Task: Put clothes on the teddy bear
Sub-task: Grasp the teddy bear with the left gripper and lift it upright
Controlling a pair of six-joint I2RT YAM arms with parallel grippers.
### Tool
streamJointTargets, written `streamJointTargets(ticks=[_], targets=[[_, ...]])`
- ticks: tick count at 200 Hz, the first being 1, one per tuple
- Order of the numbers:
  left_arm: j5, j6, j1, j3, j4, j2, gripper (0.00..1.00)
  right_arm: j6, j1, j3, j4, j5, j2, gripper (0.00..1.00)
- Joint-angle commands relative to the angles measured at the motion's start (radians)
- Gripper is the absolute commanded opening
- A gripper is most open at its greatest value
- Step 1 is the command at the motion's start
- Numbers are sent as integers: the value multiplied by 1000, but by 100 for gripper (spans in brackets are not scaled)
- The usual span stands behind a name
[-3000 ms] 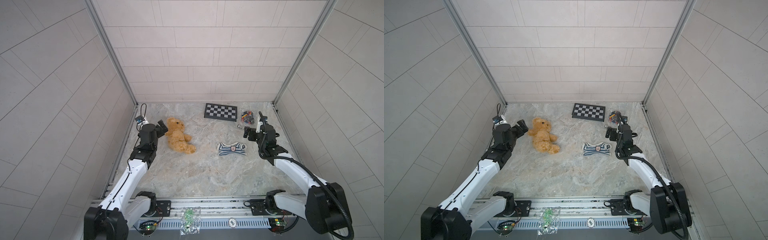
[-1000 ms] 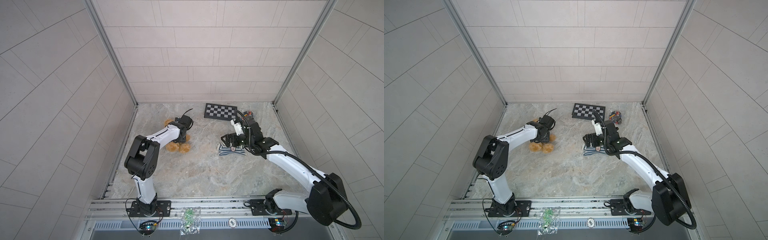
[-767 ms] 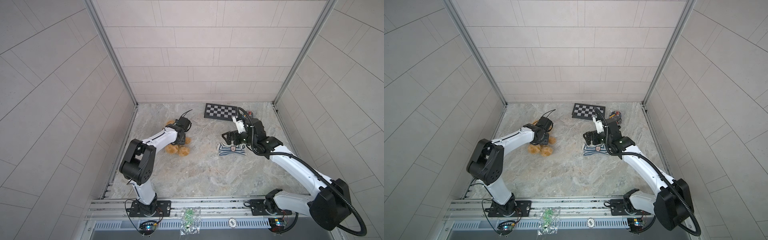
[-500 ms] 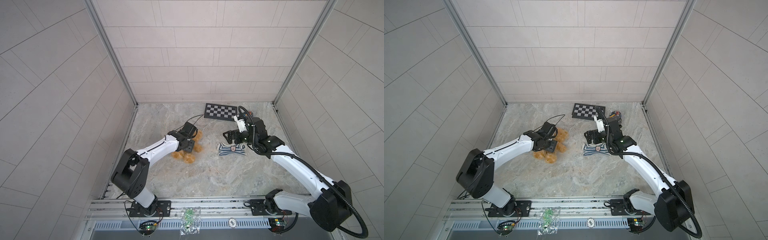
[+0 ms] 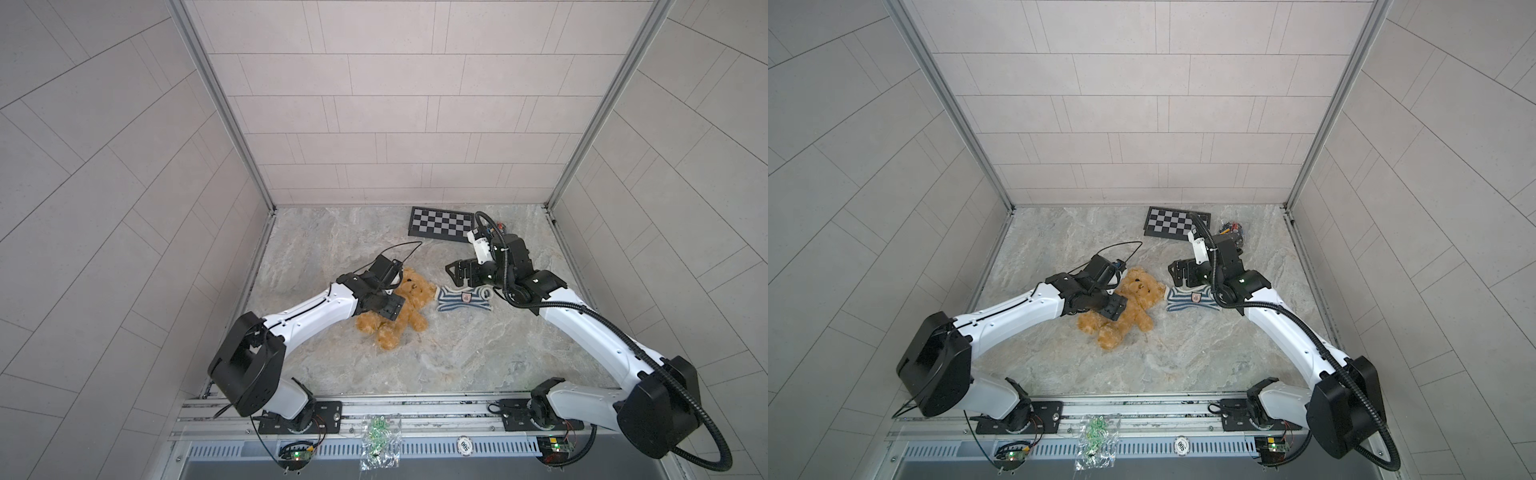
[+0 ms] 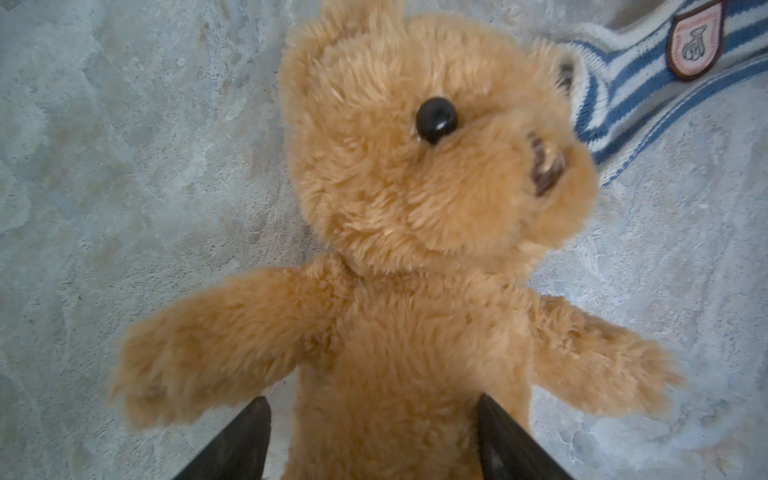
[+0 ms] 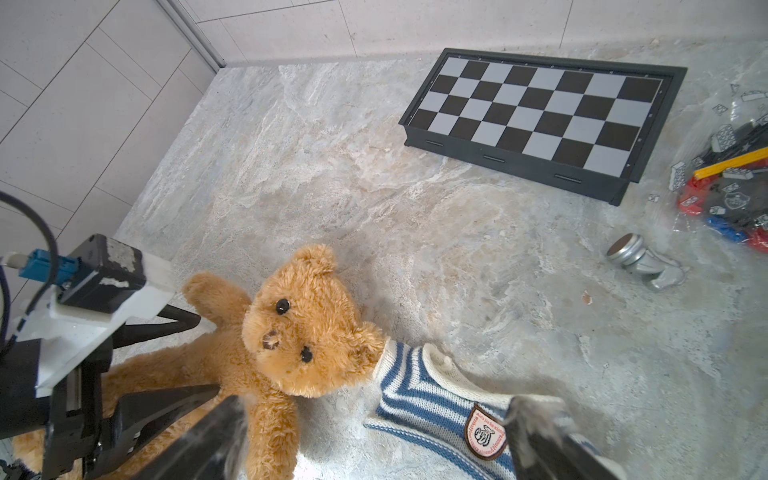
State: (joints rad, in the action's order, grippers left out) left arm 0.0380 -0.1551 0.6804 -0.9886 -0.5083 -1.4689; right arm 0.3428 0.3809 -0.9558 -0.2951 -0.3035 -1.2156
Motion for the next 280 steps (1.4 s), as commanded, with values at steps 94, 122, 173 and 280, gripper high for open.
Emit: streamJointTargets(ticks=[94,122,173,280], targets=[[-173,-247,215,-287,-309,-177,81,-4,-50,34,28,-30,13,100],[-219,-258,215,-294,-304,-228,82,-8,-72,47,28,-45,25,100],[-257,-246,192,-276,-254,-304,81,-11,-84,54,30,-59,18,100],[-136,-256,97,-50,-4,-184,26,-22,-57,1,-79,-27,-87,99]])
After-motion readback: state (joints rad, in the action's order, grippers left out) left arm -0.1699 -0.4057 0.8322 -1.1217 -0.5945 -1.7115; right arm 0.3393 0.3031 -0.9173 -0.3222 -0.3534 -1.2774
